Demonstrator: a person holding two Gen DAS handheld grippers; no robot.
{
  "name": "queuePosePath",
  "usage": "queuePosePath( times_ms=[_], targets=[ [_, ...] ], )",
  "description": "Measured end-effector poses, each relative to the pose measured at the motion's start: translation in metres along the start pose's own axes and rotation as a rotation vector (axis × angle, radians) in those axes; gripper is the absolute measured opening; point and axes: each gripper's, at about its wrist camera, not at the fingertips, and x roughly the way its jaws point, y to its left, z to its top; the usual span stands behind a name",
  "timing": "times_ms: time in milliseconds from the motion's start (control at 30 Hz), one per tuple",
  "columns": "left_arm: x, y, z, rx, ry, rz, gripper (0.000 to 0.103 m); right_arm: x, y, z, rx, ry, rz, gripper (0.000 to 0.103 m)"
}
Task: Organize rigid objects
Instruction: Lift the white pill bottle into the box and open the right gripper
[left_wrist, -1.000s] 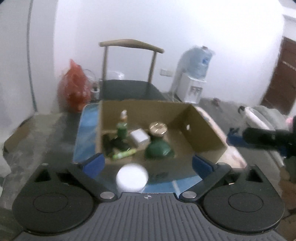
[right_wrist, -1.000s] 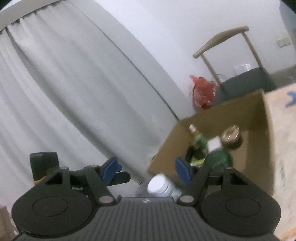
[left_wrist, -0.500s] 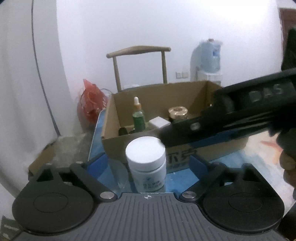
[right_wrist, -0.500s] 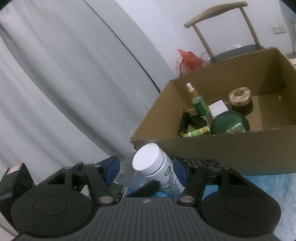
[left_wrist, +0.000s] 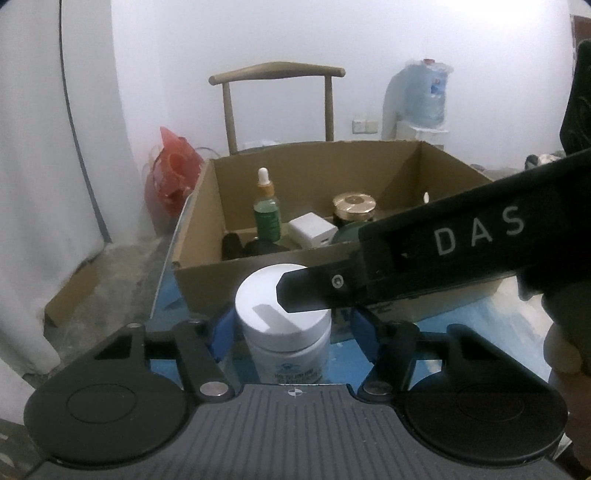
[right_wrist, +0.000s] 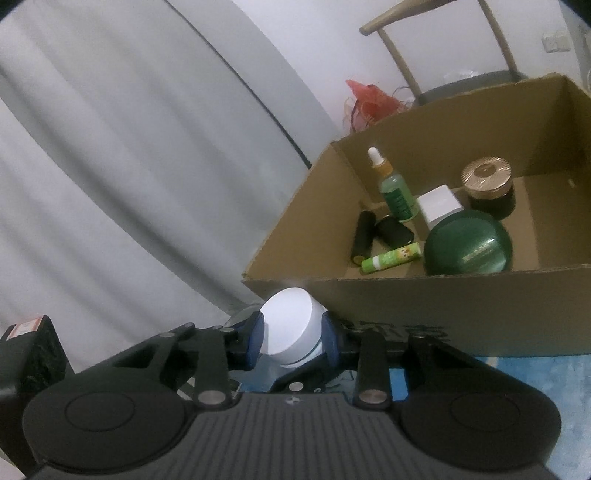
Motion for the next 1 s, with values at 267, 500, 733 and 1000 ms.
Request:
queuePosePath(
  times_ms=[267,500,733,1000],
  targets=[
    [-0.008,-0.014,0.001,0.008,-0.015,-0.018,0.065,-0.019,-0.001,-0.001,0.007,-0.025,-0.017,0.037],
    [-0.010,-0.025,0.000,0.020,-0.005,-0.032,0.065,-0.029,-0.006,-0.005,0.017,-0.028,-0.025,0.037],
    [-0.008,-0.032,-0.002,0.030,0.005,-0.045,0.065,-0.033,-0.015,-0.009,0.034,-0.027,-0.032,0.037],
    [-0.005,-0.039,-0.002,0.056,0.000,-0.036,0.069,-0.033,-0.019,-0.010,0.043,-0.024,-0.037,0.037]
  ],
)
